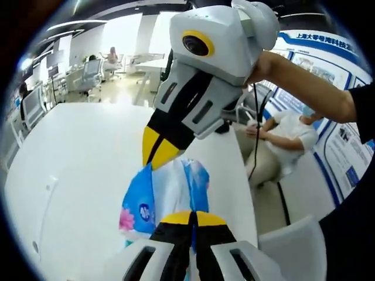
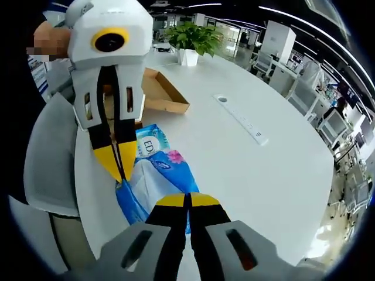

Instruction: Operate the shoe box by opening the lid, removing the specified soft item, and placing it in the target area until the item is outside and the box remains undamaged.

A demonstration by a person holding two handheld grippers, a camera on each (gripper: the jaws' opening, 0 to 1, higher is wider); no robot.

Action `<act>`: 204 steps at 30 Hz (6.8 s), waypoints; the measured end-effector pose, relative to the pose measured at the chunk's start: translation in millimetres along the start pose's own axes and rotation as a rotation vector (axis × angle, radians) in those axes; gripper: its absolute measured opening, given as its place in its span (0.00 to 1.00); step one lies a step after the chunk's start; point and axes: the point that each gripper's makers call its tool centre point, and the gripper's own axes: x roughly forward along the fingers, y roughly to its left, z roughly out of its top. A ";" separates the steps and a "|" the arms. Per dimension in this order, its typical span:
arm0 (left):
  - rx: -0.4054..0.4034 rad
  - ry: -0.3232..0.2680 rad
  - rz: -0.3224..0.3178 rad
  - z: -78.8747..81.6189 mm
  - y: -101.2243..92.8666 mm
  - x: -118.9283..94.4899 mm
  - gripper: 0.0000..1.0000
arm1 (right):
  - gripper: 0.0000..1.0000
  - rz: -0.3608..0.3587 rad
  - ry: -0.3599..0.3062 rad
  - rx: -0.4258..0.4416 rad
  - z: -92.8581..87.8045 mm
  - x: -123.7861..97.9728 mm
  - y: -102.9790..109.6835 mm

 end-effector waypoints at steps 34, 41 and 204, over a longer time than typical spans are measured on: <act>-0.055 0.051 -0.095 3.6 16.8 81.8 0.00 | 0.00 0.003 0.067 0.077 -75.5 25.4 -33.0; -0.073 0.065 -0.107 -7.9 16.2 90.0 0.00 | 0.00 0.007 0.065 0.084 -82.7 35.1 -30.9; -0.274 -0.368 0.810 -279.0 -65.2 -321.0 1.00 | 0.74 0.256 -0.113 -0.294 143.9 76.2 193.9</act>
